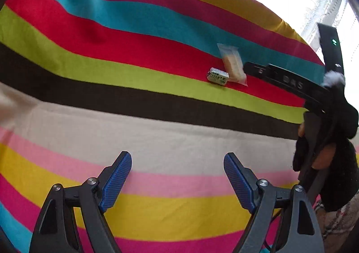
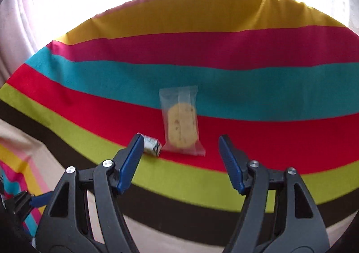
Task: Organize snacks
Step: 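Move both tools back to the last snacks on the cloth, then grasp the clear cookie packet with the right tool while the left tool grasps the small white candy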
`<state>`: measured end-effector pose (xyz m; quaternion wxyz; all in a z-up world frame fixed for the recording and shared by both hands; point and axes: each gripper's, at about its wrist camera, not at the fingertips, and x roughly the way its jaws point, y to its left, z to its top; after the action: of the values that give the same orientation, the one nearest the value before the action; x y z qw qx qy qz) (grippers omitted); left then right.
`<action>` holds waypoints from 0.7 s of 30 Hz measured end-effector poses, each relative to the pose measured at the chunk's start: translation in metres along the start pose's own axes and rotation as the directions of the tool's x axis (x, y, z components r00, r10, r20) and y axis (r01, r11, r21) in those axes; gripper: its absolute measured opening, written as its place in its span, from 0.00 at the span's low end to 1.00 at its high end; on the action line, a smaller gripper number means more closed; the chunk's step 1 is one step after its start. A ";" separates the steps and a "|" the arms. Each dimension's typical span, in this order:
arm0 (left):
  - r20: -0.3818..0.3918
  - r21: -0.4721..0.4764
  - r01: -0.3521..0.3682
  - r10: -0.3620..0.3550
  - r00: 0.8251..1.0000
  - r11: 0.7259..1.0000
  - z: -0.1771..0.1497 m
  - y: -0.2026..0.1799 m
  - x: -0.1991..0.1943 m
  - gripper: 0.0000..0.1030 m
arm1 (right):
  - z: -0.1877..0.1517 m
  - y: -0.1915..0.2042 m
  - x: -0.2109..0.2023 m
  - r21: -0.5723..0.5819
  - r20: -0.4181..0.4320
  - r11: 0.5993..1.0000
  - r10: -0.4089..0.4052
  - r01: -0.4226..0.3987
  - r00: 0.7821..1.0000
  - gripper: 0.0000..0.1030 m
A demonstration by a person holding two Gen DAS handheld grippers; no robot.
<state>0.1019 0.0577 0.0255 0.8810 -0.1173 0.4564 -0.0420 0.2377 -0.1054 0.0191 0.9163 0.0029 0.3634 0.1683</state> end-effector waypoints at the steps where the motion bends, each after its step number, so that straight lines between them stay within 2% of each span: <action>1: 0.010 0.008 -0.003 0.003 1.000 1.000 0.004 -0.004 0.003 0.83 | 0.007 0.003 0.012 -0.011 -0.007 1.000 -0.019 0.019 1.000 0.70; 5: 0.036 0.054 -0.033 0.031 0.999 0.998 0.021 -0.017 0.018 0.83 | 0.014 0.013 0.056 -0.082 -0.110 0.992 -0.108 0.099 0.988 0.70; 6: 0.032 0.062 -0.033 0.031 0.999 0.997 0.027 -0.019 0.024 0.83 | 0.013 0.013 0.055 -0.097 -0.097 0.991 -0.104 0.094 0.990 0.68; 7: 0.029 0.072 -0.032 0.030 0.999 0.997 0.032 -0.021 0.031 0.83 | 0.013 0.012 0.051 -0.116 -0.100 0.988 -0.113 0.101 0.989 0.48; 8: 0.027 0.085 -0.030 0.028 0.999 0.996 0.038 -0.023 0.037 0.83 | 0.011 0.009 0.045 -0.146 -0.097 0.984 -0.121 0.106 0.988 0.37; 12: 0.028 0.131 -0.034 0.031 0.999 0.991 0.060 -0.034 0.062 0.83 | -0.005 -0.029 -0.007 -0.100 -0.038 0.991 -0.088 0.084 0.995 0.37; 18: 0.026 0.166 -0.016 0.012 1.000 0.986 0.092 -0.063 0.093 0.83 | -0.046 -0.075 -0.074 0.003 -0.027 0.998 -0.068 0.068 0.997 0.37; 20: 0.014 0.223 -0.075 0.073 0.997 0.972 0.098 -0.074 0.102 0.83 | -0.059 -0.080 -0.092 0.030 -0.021 0.997 -0.074 0.074 0.997 0.37; 21: 0.006 0.238 -0.082 0.083 0.997 0.968 0.099 -0.078 0.103 0.76 | -0.067 -0.081 -0.101 0.047 -0.020 0.996 -0.074 0.075 0.997 0.37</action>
<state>0.2445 -0.0197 0.0175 0.8888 0.0084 0.4542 -0.0601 0.1492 -0.2208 0.0272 0.9183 0.0100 0.3754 0.1254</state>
